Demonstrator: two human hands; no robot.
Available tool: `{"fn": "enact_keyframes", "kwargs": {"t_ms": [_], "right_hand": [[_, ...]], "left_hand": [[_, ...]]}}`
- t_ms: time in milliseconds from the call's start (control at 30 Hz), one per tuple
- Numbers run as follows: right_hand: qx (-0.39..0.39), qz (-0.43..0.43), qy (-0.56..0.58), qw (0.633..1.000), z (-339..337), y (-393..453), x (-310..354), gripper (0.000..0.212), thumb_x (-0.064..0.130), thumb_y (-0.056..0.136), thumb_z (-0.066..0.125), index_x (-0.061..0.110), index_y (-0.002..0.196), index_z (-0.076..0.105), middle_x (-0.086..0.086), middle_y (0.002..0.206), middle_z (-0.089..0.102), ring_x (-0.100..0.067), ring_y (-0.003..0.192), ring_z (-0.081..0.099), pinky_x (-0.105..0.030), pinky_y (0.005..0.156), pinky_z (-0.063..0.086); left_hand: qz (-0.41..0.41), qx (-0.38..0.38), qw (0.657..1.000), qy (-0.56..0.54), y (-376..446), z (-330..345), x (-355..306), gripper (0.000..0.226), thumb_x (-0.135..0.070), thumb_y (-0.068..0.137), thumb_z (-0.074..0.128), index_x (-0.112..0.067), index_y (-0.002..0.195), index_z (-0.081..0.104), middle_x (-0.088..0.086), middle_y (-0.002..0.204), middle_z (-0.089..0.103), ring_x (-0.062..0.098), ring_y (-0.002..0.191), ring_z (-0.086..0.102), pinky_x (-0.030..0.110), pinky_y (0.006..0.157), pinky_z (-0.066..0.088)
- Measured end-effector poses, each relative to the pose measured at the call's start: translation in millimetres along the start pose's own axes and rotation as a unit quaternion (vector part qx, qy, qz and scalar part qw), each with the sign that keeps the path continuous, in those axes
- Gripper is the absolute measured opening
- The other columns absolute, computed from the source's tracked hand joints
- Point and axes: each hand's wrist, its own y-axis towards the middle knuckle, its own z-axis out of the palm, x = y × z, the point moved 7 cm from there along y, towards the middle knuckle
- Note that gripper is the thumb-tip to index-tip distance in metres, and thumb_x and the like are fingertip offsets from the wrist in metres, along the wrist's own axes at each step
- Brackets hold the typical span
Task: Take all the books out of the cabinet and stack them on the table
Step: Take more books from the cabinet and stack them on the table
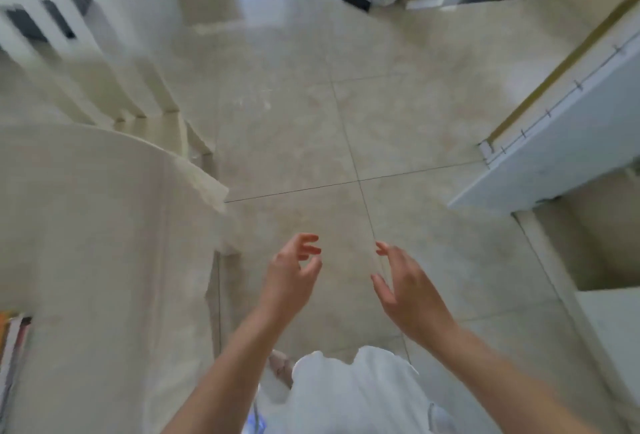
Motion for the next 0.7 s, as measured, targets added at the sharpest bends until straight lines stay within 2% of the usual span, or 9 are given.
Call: {"fn": "enact_keyframes", "kwargs": {"t_ms": [100,200,267,333,500,533,633,700], "right_hand": [[-0.031,0.06,0.009,0.998,-47,-23,-72,0.046,0.017,0.092,0.056,0.008,0.136,0.044,-0.006,0.131,0.055,-0.023,0.122,0.05,-0.028,0.101,0.037],[-0.062,0.112,0.015,0.992,-96,-50,-147,0.047,0.018,0.094,0.053,0.008,0.138,0.042,-0.005,0.135,0.052,-0.021,0.125,0.048,-0.027,0.102,0.036],[-0.08,0.138,0.016,0.987,-121,-64,-186,0.047,0.019,0.094,0.052,0.008,0.139,0.041,-0.006,0.137,0.051,-0.02,0.127,0.046,-0.028,0.105,0.036],[-0.106,0.175,0.023,0.979,-151,-81,-226,0.047,0.019,0.095,0.051,0.008,0.14,0.04,-0.005,0.138,0.05,-0.02,0.129,0.044,-0.028,0.106,0.035],[-0.165,0.246,0.037,0.954,-219,-107,-312,0.047,0.02,0.096,0.051,0.011,0.14,0.039,-0.004,0.138,0.049,-0.02,0.128,0.044,-0.029,0.103,0.036],[-0.175,0.255,0.035,0.95,-230,-108,-326,0.047,0.02,0.095,0.051,0.011,0.14,0.039,-0.004,0.138,0.05,-0.02,0.128,0.044,-0.029,0.102,0.036],[-0.202,0.282,0.028,0.937,-269,-110,-375,0.048,0.019,0.095,0.052,0.011,0.14,0.039,-0.004,0.137,0.05,-0.021,0.128,0.045,-0.03,0.102,0.037],[-0.21,0.284,0.01,0.935,-289,-106,-396,0.049,0.017,0.094,0.054,0.011,0.14,0.039,-0.005,0.137,0.051,-0.022,0.127,0.046,-0.032,0.102,0.038]], "left_hand": [[0.049,0.072,0.996,0.016,9,80,-48,0.027,-0.011,0.088,0.062,-0.027,0.109,0.059,-0.015,0.09,0.065,0.013,0.094,0.065,0.04,0.088,0.054],[0.075,0.119,0.99,0.018,10,165,-94,0.026,-0.011,0.089,0.062,-0.032,0.105,0.057,-0.016,0.09,0.065,0.014,0.094,0.065,0.036,0.086,0.054],[0.063,0.15,0.987,0.001,9,213,-113,0.025,-0.008,0.09,0.061,-0.026,0.108,0.061,-0.01,0.092,0.067,0.013,0.093,0.064,0.022,0.082,0.053],[0.054,0.207,0.977,-0.006,4,267,-138,0.026,-0.005,0.091,0.06,-0.016,0.114,0.063,-0.003,0.095,0.069,0.012,0.09,0.063,0.006,0.072,0.046],[0.086,0.299,0.95,0.025,-3,372,-200,0.025,-0.005,0.09,0.06,-0.028,0.1,0.06,-0.003,0.092,0.071,0.012,0.084,0.063,0.007,0.067,0.043],[0.095,0.309,0.946,0.036,-2,388,-209,0.026,-0.005,0.089,0.059,-0.029,0.099,0.06,-0.004,0.091,0.071,0.011,0.084,0.063,0.007,0.068,0.043],[0.115,0.34,0.931,0.063,9,439,-243,0.029,-0.005,0.088,0.056,-0.032,0.099,0.059,-0.008,0.09,0.072,0.01,0.089,0.066,0.019,0.077,0.049],[0.119,0.349,0.927,0.062,18,460,-260,0.03,-0.004,0.088,0.054,-0.03,0.1,0.059,-0.007,0.089,0.071,0.01,0.088,0.066,0.015,0.074,0.048]]}}
